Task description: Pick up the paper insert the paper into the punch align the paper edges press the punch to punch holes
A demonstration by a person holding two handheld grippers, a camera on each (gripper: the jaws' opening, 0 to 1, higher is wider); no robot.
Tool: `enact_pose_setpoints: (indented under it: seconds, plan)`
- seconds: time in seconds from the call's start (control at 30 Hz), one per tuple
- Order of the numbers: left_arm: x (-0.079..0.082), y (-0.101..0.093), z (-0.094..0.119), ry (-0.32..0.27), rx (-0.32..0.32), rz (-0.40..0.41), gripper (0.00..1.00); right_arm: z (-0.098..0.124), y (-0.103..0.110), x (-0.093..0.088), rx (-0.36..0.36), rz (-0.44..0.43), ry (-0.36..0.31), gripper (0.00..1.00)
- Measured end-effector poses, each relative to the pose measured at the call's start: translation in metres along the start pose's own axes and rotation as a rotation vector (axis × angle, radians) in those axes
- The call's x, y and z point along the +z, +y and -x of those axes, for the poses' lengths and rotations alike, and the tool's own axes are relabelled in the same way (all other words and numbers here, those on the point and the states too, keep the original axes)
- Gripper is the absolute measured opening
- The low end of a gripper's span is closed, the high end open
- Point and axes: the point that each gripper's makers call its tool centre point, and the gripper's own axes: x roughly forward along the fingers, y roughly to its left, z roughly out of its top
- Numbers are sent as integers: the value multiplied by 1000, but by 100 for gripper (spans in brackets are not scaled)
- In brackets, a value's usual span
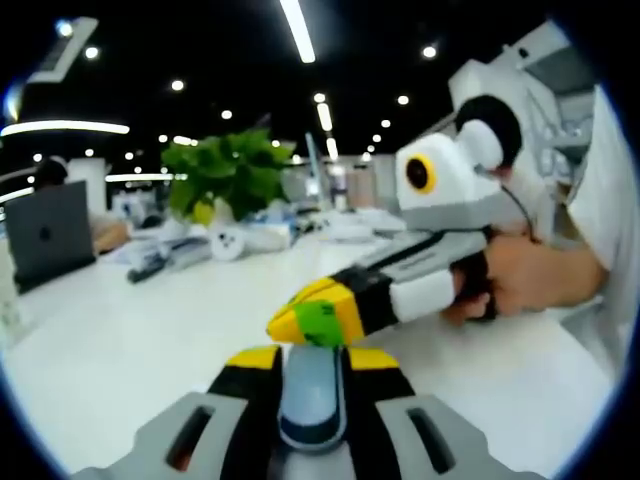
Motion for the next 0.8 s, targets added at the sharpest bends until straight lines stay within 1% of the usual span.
enact_pose_setpoints:
  seconds: [0.1,0.13,0.17,0.2,0.23,0.3,0.33,0.4,0.43,0.47,0.5,0.53,0.57,0.6,0.67,0.7,0.77,0.8]
  plan:
    - [0,0,0,0,0,-1,25,2,2,2,4,-5,-17,2]
    - [0,1,-1,0,0,-2,25,3,4,7,10,0,-42,3]
    - [0,2,-1,0,0,-1,25,5,8,17,27,9,-89,3]
    - [0,2,-1,-1,0,-1,25,7,14,25,46,7,-116,3]
    - [0,2,-1,0,0,-1,25,5,15,29,60,23,-125,3]
    - [-1,3,-1,0,1,-1,25,2,15,29,34,89,-91,3]
    - [-1,3,-1,0,1,0,25,2,18,31,36,114,-90,3]
    - [-1,4,-1,0,1,-1,25,7,26,43,70,129,-117,4]
    - [-1,4,-1,1,1,-2,25,9,25,50,61,178,-133,4]
    - [-1,4,-1,0,1,-2,25,13,19,66,56,204,-186,4]
    - [-2,4,-1,0,2,-3,25,15,10,74,51,182,-215,4]
    - [-2,4,-1,0,2,-3,26,17,4,77,47,160,-221,4]
    - [-2,4,-1,-1,2,-2,26,18,-8,77,44,123,-215,5]
    - [-2,4,-1,-1,2,-3,26,19,-21,72,33,112,-192,5]
    - [-1,4,-2,-3,2,-7,26,21,-45,59,13,153,-167,5]
    - [-1,3,-2,-5,1,-11,26,22,-54,53,9,156,-162,5]
    - [-1,3,-2,-7,1,-10,28,26,-68,40,-4,180,-129,5]
    - [0,4,-2,-10,2,-8,29,29,-70,36,4,195,-126,5]
